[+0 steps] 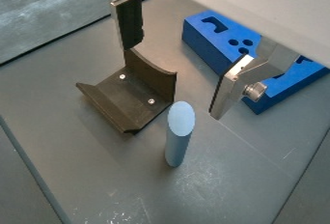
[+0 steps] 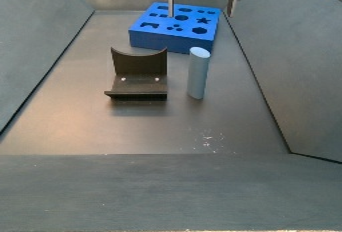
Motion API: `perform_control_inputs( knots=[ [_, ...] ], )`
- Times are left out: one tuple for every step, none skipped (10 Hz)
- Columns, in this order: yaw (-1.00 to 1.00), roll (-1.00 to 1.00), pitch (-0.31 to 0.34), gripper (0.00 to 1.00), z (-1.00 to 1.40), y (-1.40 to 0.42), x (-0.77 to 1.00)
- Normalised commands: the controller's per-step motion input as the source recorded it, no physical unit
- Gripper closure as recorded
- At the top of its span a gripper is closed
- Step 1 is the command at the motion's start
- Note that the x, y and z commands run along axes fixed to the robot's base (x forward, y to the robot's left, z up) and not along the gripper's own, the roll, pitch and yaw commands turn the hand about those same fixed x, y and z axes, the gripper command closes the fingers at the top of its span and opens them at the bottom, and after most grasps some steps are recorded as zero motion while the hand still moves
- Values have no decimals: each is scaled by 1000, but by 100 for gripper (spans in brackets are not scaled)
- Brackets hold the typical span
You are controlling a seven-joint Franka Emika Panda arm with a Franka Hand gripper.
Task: Pick up the oval object. Move up. Move to above the board. Insert the oval object.
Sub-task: Pick up the oval object.
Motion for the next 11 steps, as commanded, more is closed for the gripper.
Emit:
perform_control_inputs(
  knots=[
    [0,11,0,0,0,-46,0],
    [-963,-44,-79,0,-197,-160,0],
    [-1000,-71,-137,0,-337,-31,0],
    [-1000,-53,-131,0,-411,-14,0],
    [-1000,-44,-127,0,-426,-17,0],
    [-1000,-37,-127,0,-460,-9,0],
    [-1000,-46,-154,0,-474,-9,0],
    [-1000,-71,-197,0,-449,-26,0],
    [-977,-104,-223,0,-414,-20,0],
    [-943,-130,-234,0,-394,-9,0],
    [-694,-207,-157,0,-360,0,317]
  ],
)
